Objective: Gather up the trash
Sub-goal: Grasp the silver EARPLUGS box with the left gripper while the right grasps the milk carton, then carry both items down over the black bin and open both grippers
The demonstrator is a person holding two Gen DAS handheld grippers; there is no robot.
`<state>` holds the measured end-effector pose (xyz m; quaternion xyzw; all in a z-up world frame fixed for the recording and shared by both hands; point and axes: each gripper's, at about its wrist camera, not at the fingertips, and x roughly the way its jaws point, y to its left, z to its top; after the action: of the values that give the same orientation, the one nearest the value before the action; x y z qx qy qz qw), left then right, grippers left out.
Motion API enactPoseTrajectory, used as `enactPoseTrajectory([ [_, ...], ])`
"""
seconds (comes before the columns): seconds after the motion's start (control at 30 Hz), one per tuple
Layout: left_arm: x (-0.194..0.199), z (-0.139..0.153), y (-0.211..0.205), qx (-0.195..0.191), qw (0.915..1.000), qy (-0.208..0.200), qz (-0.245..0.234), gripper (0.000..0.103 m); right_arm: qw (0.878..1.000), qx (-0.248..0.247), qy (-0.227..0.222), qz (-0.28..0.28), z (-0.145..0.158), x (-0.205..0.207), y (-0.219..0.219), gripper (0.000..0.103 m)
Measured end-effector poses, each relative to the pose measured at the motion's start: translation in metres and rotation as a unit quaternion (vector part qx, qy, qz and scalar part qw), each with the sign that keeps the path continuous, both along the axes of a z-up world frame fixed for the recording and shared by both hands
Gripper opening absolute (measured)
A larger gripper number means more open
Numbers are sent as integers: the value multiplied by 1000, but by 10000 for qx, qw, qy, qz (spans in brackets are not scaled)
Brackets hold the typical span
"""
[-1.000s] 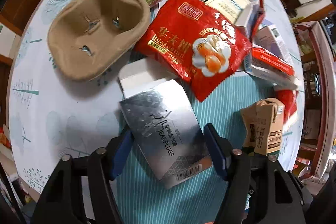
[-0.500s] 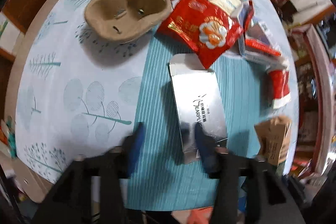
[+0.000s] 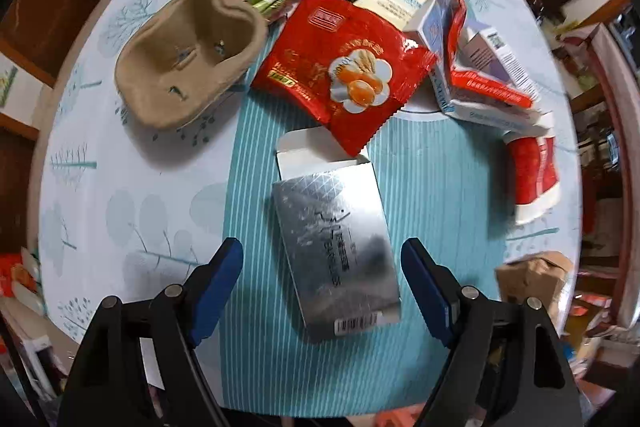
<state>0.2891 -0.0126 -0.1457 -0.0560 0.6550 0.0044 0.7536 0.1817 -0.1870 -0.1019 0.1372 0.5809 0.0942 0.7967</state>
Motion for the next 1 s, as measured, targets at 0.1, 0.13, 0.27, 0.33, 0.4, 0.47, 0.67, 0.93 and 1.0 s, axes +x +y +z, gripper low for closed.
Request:
enactPoseTrajectory([
  [0.1, 9, -12, -15, 217, 9997, 92, -42, 80, 10000, -22, 10, -15, -1, 0, 1, 38],
  [0.13, 16, -18, -22, 306, 9994, 144, -62, 80, 10000, -17, 11, -39, -1, 0, 0, 38],
  [0.27, 21, -33, -39, 554, 9977, 256, -288, 80, 9999, 19, 34, -135, -4, 0, 0, 38],
  [0.33, 22, -40, -49, 687, 9963, 318, -414, 79, 9998, 23, 50, -166, -6, -2, -2, 38],
  [0.4, 20, -42, -59, 722, 9960, 231, -481, 73, 9998, 28, 63, -188, -7, -4, -2, 38],
  [0.47, 18, -42, -66, 756, 9952, 156, -600, 68, 9997, 31, 70, -216, -8, -7, -4, 38],
  [0.67, 4, -31, -78, 984, 9891, -181, -1080, 67, 9994, 78, 87, -335, -9, -17, -12, 38],
  [0.93, -34, 20, -69, 740, 9842, -577, -1500, 67, 9992, 144, 20, -379, -1, -32, -22, 38],
  [1.0, -45, 33, -60, 636, 9830, -692, -1576, 67, 9991, 174, -20, -375, 3, -39, -27, 38],
])
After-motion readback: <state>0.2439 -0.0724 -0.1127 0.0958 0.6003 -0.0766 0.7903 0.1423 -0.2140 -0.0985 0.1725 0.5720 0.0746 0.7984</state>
